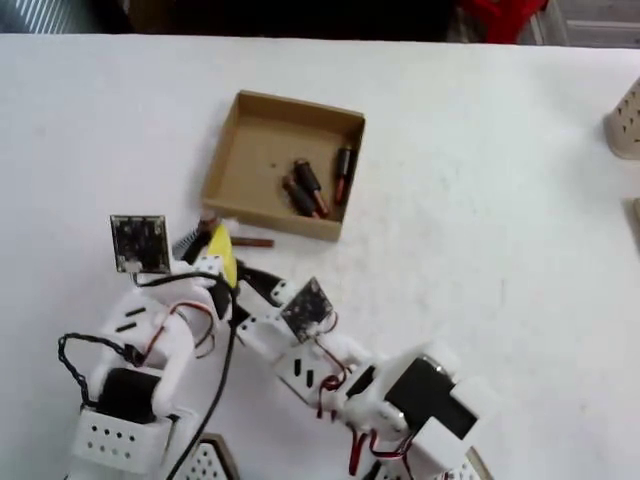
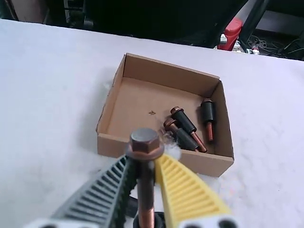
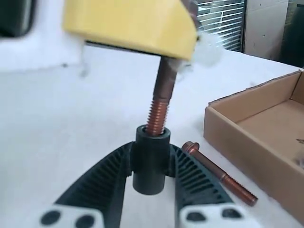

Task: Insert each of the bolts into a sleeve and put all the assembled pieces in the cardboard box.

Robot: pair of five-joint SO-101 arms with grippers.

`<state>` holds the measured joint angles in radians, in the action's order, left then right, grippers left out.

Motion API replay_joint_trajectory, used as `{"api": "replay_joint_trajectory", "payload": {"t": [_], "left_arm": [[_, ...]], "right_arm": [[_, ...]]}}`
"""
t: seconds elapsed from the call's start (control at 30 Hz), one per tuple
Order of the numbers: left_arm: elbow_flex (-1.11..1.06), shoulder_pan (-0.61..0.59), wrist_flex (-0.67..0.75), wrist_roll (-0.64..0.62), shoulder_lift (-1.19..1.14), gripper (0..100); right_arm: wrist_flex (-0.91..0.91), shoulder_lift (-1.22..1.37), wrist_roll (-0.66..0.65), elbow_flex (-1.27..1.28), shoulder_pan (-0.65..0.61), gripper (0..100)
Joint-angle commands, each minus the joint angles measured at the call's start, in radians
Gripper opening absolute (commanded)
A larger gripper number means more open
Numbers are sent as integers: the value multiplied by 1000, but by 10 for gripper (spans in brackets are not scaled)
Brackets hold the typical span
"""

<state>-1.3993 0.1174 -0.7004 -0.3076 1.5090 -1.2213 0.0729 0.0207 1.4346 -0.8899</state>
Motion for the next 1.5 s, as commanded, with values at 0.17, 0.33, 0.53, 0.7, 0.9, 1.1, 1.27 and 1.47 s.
{"api": "replay_joint_trajectory", "payload": {"t": [0.17,0.33,0.53,0.7,0.9,1.1,1.27,1.47], "left_arm": [[89,73,-184,57,-8,23],[83,65,-218,89,-13,22],[83,71,-241,89,-13,24],[72,64,-242,91,-13,124],[61,64,-269,91,-8,321],[224,-25,-278,89,-10,325],[341,-114,-278,89,-13,325],[322,-96,-321,87,-15,325]], "right_arm": [[-4,-5,11,-15,1,16],[-4,-10,11,-15,12,16],[-5,-15,11,-15,22,16],[-5,-15,11,-15,22,16],[-5,-15,11,-15,22,16],[-5,-15,11,-17,22,16],[-5,-15,11,-17,24,16],[-5,-15,11,-17,24,16]]}}
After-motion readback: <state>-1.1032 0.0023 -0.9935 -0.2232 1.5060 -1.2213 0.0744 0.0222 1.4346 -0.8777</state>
